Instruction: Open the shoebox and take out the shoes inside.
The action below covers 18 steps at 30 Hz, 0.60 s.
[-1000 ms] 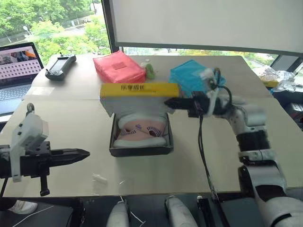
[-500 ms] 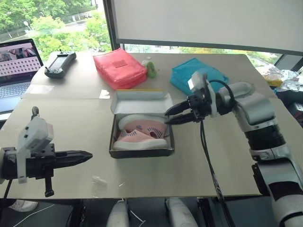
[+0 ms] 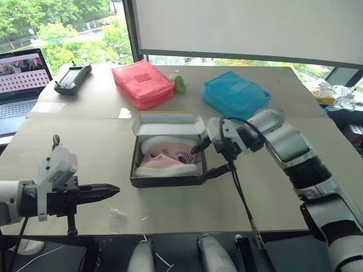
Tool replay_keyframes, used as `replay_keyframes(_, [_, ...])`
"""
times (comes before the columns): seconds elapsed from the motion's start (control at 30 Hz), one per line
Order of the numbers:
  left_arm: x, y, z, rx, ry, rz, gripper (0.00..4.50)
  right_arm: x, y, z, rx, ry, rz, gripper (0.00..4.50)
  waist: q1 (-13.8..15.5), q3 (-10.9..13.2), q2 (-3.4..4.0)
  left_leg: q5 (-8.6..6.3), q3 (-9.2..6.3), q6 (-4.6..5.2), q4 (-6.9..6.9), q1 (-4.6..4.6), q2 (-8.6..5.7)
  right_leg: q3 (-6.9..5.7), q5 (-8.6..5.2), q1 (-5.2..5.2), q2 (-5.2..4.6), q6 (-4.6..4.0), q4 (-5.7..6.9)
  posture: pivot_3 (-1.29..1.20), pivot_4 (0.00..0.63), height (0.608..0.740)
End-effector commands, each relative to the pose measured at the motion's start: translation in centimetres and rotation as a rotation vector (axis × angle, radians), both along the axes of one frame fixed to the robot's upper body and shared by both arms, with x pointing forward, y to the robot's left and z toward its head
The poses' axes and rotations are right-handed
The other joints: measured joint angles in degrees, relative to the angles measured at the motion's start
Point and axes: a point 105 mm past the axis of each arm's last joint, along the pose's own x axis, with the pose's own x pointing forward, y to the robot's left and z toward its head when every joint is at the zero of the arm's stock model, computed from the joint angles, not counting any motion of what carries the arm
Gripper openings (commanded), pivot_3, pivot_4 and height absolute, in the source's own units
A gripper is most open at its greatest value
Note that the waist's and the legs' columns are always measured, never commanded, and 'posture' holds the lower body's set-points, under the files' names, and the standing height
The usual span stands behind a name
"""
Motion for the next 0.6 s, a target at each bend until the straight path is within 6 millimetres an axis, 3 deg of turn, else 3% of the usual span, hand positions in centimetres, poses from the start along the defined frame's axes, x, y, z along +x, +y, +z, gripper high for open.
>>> replay_keyframes(0.03, [-0.4, -0.5, 0.4, 0.001, -0.037, -0.021, 0.00, -0.1, 0.4, 2.4, 0.062, -0.017, 0.025, 4.49, 0.0, 0.0, 0.00, 0.00, 0.00, 0.00, 0.01, 0.00, 0.01, 0.00, 0.00, -0.02, 0.01, 0.00, 0.04, 0.00, 0.150, 0.725])
replay_keyframes(0.13, [-0.5, -0.7, 0.3, -0.002, -0.039, -0.020, 0.00, 0.3, 0.5, 2.5, 0.066, -0.021, 0.012, 4.10, -0.1, 0.0, 0.00, -0.01, -0.02, -0.01, 0.07, 0.03, 0.02, 0.02, 0.01, -0.02, 0.05, -0.02, 0.12, 0.00, 0.150, 0.725])
replay_keyframes(0.23, [-0.5, -0.7, 0.3, -0.001, -0.038, -0.016, 0.00, 0.8, 0.7, 2.3, 0.067, -0.035, -0.001, 3.13, -0.1, 0.0, -0.01, -0.04, -0.02, -0.06, 0.09, 0.22, 0.02, 0.03, 0.01, 0.13, 0.05, -0.04, 0.11, 0.00, 0.150, 0.725])
replay_keyframes(0.27, [-0.5, -0.7, 0.3, -0.001, -0.038, -0.014, 0.00, 1.0, 0.9, 2.2, 0.067, -0.040, -0.004, 3.00, -0.1, 0.0, -0.01, -0.04, -0.02, -0.07, 0.09, 0.23, 0.02, 0.04, 0.01, 0.14, 0.05, -0.04, 0.11, 0.00, 0.150, 0.725])
replay_keyframes(0.6, [-0.3, -0.3, 0.3, 0.004, -0.038, 0.000, 0.00, 1.8, 1.8, 1.1, 0.058, -0.043, -0.011, 3.00, -0.1, 0.0, 0.00, -0.04, -0.01, -0.07, 0.05, 0.22, 0.02, 0.05, 0.00, 0.11, 0.06, -0.05, 0.12, 0.00, 0.150, 0.725])
